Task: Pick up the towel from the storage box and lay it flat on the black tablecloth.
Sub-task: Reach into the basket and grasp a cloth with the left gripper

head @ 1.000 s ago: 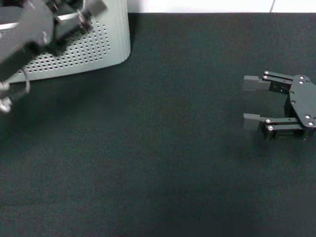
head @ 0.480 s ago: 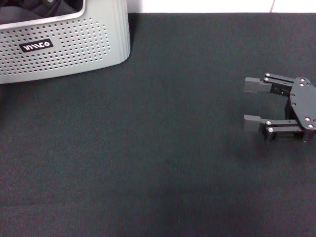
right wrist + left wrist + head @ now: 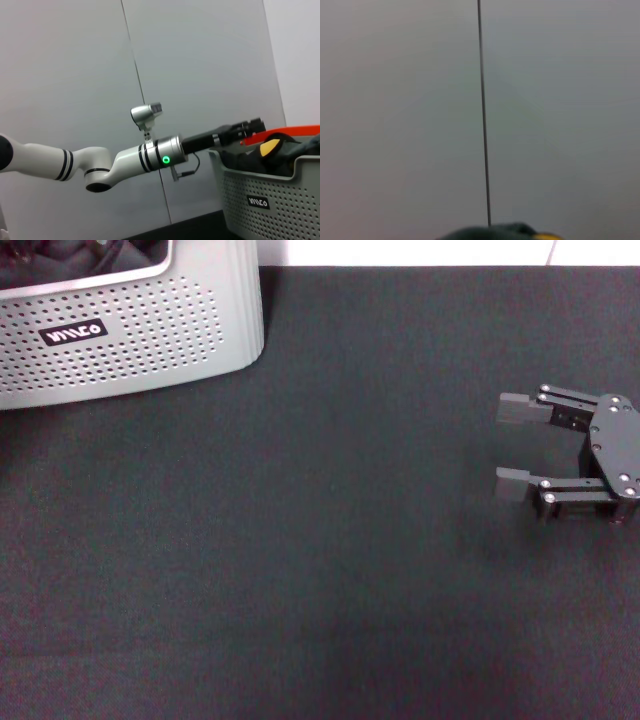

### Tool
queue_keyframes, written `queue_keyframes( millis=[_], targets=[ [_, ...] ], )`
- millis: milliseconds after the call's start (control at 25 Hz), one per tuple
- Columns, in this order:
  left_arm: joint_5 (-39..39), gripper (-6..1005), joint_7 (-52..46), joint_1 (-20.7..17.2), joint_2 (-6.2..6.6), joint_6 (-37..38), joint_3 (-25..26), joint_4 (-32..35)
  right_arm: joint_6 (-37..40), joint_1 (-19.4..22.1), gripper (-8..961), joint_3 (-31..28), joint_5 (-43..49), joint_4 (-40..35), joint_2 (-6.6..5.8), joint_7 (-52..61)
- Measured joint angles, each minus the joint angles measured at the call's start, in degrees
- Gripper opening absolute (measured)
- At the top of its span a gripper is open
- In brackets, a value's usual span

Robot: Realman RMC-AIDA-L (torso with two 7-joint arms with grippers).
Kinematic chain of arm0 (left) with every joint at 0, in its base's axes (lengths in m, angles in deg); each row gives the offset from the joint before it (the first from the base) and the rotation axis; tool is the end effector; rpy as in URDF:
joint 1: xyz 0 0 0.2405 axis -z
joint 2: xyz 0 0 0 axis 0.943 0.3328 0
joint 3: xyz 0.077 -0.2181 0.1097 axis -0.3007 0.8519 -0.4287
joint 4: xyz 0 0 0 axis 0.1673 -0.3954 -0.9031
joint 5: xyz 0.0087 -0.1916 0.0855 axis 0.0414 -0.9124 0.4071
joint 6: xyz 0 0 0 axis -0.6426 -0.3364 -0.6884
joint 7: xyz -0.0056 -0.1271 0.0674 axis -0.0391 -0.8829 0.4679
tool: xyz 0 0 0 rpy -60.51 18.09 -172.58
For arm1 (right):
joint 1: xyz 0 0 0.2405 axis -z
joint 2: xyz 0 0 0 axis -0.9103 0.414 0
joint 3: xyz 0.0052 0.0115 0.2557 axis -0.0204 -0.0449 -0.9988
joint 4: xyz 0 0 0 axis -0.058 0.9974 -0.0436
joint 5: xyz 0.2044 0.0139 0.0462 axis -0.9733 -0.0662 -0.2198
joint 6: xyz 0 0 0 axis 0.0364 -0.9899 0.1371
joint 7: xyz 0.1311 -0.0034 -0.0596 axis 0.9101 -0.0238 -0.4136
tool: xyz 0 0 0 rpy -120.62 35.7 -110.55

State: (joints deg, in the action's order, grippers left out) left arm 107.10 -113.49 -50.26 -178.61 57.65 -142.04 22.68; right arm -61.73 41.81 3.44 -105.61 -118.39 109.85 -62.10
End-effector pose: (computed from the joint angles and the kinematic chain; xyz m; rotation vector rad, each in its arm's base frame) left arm -0.3000 0.3715 0.1076 -1.8386 -0.3898 -0.8547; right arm 0.2183 0.3028 0.0323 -2.8120 0.2892 1.1333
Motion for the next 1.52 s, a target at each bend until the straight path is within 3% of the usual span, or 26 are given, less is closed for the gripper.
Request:
queue_keyframes(
  millis=[400,720,1080,1520],
  targets=[
    [7.5,673,-0.1,0.7,-3.86,-11.6,-0.1,5.9,0.0,0.1,868,-0.3,0.1,1.0,0.08,-0.3],
    [7.6,670,-0.1,0.8,-4.24,-17.6,-0.3,6.6,0.0,0.4,869,-0.3,-0.1,1.1,0.07,-0.3],
    [7.8,667,0.3,1.0,-4.78,-18.7,-0.4,6.6,-0.3,0.4,868,-1.7,-0.1,1.8,0.11,-0.4],
    [9.3,455,0.2,1.4,-5.33,-18.6,-0.1,6.3,-0.4,0.5,868,-1.7,-0.1,1.9,0.08,-0.4]
  ],
)
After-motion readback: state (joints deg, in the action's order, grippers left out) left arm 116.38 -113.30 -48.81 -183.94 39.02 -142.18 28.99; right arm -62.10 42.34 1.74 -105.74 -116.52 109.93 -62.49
